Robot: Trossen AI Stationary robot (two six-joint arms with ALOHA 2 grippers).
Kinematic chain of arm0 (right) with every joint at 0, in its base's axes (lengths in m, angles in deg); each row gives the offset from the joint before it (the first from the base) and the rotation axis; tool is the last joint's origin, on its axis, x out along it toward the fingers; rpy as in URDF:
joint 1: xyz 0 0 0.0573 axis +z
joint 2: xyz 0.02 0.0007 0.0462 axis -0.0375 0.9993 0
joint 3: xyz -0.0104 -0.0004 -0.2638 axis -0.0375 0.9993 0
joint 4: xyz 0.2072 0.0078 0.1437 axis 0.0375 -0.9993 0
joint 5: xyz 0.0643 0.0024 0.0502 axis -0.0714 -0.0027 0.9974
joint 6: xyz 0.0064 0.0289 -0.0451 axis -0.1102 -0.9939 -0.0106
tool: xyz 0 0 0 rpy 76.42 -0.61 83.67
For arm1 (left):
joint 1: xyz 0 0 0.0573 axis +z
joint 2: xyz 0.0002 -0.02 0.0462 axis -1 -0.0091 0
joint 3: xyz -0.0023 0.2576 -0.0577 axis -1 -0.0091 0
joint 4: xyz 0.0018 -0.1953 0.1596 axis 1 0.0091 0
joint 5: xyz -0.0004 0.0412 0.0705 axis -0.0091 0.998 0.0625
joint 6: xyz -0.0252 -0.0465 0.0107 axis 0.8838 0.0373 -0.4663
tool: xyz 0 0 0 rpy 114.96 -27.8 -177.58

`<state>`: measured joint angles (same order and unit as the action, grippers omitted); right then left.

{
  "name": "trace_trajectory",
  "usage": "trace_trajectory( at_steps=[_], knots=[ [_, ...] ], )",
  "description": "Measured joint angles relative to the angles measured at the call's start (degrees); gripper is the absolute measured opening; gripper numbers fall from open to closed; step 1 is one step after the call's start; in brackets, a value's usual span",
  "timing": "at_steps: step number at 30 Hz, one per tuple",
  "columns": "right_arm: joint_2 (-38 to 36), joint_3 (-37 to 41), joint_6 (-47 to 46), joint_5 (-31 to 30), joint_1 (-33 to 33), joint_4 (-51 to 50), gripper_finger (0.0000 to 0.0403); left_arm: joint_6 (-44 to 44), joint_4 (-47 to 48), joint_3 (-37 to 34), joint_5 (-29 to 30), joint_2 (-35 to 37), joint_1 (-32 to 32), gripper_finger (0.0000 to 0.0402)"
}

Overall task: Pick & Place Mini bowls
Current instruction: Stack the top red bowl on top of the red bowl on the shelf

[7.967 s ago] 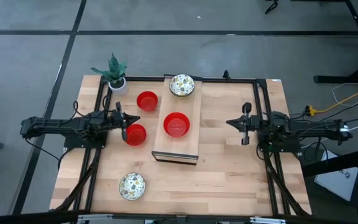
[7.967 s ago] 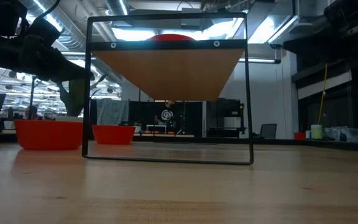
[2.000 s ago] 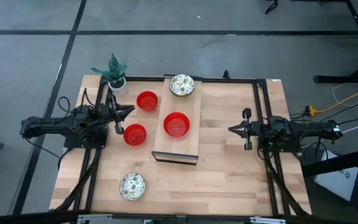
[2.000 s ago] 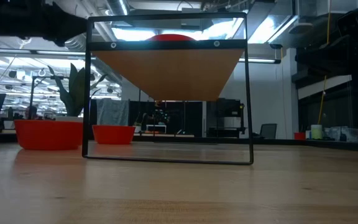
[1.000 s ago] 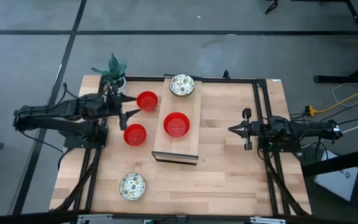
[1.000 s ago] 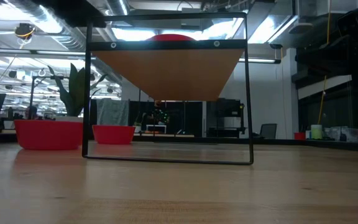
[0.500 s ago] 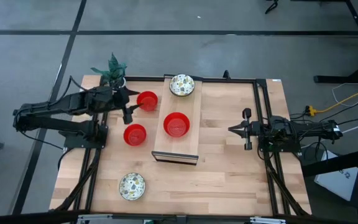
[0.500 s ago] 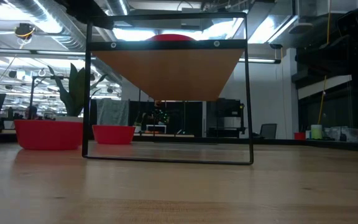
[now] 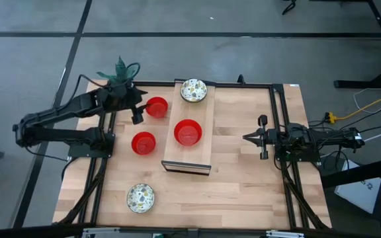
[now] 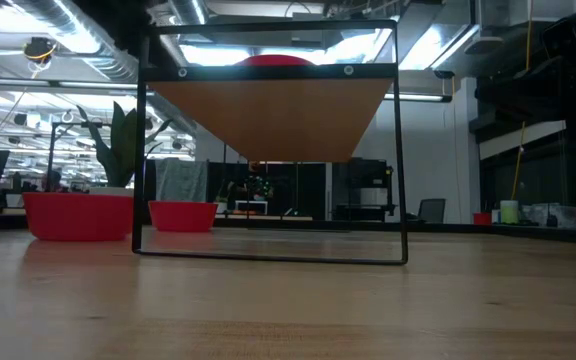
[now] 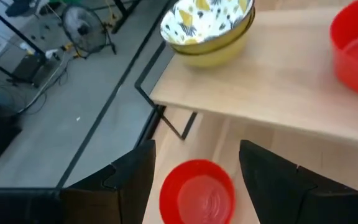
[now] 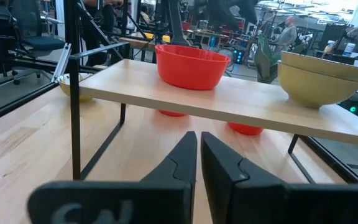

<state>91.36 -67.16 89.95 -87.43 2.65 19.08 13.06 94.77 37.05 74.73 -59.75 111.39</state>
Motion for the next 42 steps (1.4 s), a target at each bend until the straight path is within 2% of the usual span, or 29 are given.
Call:
trace_trajectory(
  at_steps=[3,9,19,26,34,42],
  knots=[
    [0.00,0.00,0.00,0.00,0.00,0.00,0.0026,-2.45,2.03,0.53,-1.93,-1.22,1.91,0.0226],
    [0.00,0.00,0.00,0.02,0.01,0.00,0.0026,-6.17,12.60,6.54,-2.35,-7.04,4.93,0.0226],
    [0.00,0.00,0.00,0.01,0.00,0.00,0.0026,-12.24,20.09,13.65,-3.26,-14.50,9.26,0.0226],
    [0.00,0.00,0.00,0.00,0.00,0.00,0.0026,-16.61,24.48,14.56,-3.84,-20.65,12.53,0.0226],
    [0.00,-0.02,0.01,0.00,0.01,0.00,0.0026,-22.12,25.14,14.56,-12.44,-25.72,16.77,0.0226],
    [0.00,0.00,0.00,0.00,0.00,0.00,0.0026,-25.45,25.07,14.56,-14.11,-29.38,19.17,0.0226]
  ],
)
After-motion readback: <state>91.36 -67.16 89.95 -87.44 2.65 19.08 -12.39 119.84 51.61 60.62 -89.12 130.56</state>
